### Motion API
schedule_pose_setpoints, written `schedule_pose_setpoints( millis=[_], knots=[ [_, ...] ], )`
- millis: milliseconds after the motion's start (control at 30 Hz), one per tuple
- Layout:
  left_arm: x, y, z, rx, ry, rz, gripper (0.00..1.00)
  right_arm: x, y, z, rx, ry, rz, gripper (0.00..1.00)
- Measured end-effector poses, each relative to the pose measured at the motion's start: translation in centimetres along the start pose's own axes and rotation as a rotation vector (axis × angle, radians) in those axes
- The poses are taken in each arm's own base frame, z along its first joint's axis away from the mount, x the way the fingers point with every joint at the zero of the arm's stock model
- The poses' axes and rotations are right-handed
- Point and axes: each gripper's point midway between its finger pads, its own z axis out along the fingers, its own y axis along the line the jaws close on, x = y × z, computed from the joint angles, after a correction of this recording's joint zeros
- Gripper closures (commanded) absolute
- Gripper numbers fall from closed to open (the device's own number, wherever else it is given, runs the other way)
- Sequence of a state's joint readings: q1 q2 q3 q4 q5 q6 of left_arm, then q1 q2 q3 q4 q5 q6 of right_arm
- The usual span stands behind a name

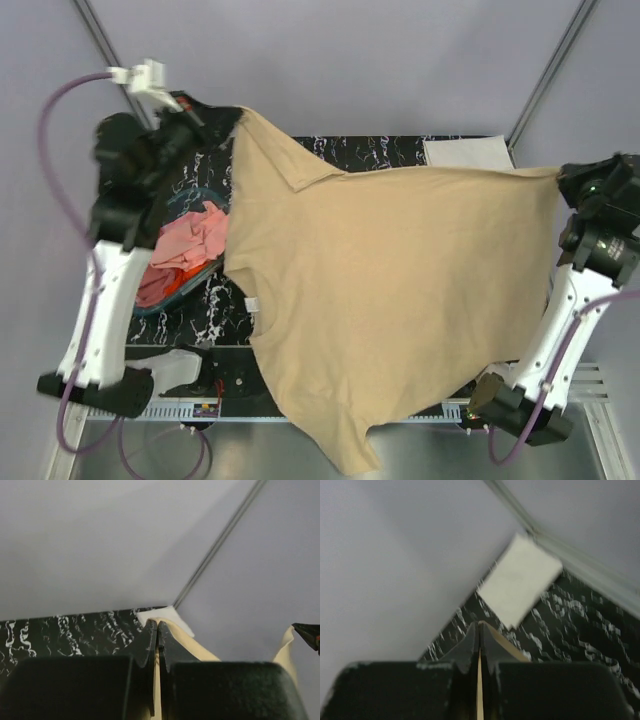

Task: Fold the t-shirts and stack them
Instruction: Flatten the tshirt out, then fold the tshirt

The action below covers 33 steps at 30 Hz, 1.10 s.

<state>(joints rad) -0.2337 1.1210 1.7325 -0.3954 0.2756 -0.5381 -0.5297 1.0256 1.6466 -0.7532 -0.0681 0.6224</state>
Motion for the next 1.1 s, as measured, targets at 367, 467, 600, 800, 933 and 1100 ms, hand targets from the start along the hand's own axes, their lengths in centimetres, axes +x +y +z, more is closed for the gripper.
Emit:
schedule_pose_setpoints(
  millis=[367, 467, 600, 800, 933, 1100],
  knots=[
    [25.9, 19.0, 12.1, -0.239, 0.509, -0.101, 1.00, 24.3, -14.7, 15.0, 0.161, 0.455, 0.190, 1.00],
    [28.7, 21.3, 15.6, -0.225, 0.553, -0.120, 1.00, 28.1, -14.0, 18.5, 0.131, 0.533, 0.165, 1.00],
    [30.7, 24.1, 20.9, -0.205, 0.553, -0.125, 1.00, 30.2, -11.5, 23.0, 0.053, 0.566, 0.129, 1.00],
    [30.7, 26.8, 25.2, -0.193, 0.501, -0.125, 1.00, 29.7, -10.8, 27.5, 0.009, 0.533, 0.077, 1.00],
    [30.5, 27.9, 25.6, -0.205, 0.488, -0.146, 1.00, 30.0, -11.1, 28.5, 0.008, 0.536, 0.055, 1.00],
    [31.4, 28.9, 24.3, -0.239, 0.515, -0.208, 1.00, 30.3, -12.4, 28.5, 0.063, 0.553, 0.027, 1.00]
  ],
)
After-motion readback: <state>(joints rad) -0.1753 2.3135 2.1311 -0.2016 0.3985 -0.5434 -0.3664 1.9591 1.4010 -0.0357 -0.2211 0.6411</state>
